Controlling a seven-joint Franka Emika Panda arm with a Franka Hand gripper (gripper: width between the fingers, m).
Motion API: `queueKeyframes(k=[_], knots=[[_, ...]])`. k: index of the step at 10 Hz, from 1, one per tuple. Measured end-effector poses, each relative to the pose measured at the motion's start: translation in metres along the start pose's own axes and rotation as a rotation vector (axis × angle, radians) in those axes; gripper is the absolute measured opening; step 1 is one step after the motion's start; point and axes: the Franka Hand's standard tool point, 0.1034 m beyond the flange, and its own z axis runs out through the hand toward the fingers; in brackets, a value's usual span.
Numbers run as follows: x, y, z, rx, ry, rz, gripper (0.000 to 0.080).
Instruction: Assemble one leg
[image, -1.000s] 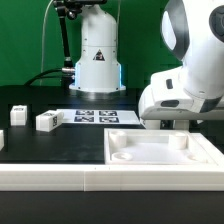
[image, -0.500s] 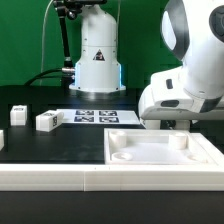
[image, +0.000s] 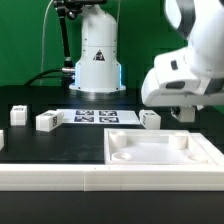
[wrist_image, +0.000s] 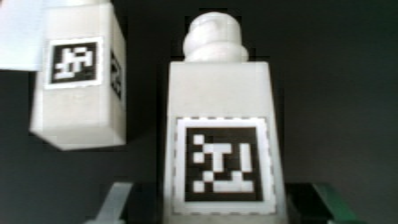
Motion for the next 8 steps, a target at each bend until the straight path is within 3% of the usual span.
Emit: queueKeyframes(k=[2,5,6,8], knots=[[-0.015,0.004,-0.035,0.001,0.013,0.0,0.0291],[-0.009,0.003,-0.03,0.004,0.032,0.0,0.0291],[-0.002,0.005,-0.036,0.011,0.096,-0.024,0.0291],[-0.001,0.027,-0.063,0.021,0.217,-0.07,0.0291]])
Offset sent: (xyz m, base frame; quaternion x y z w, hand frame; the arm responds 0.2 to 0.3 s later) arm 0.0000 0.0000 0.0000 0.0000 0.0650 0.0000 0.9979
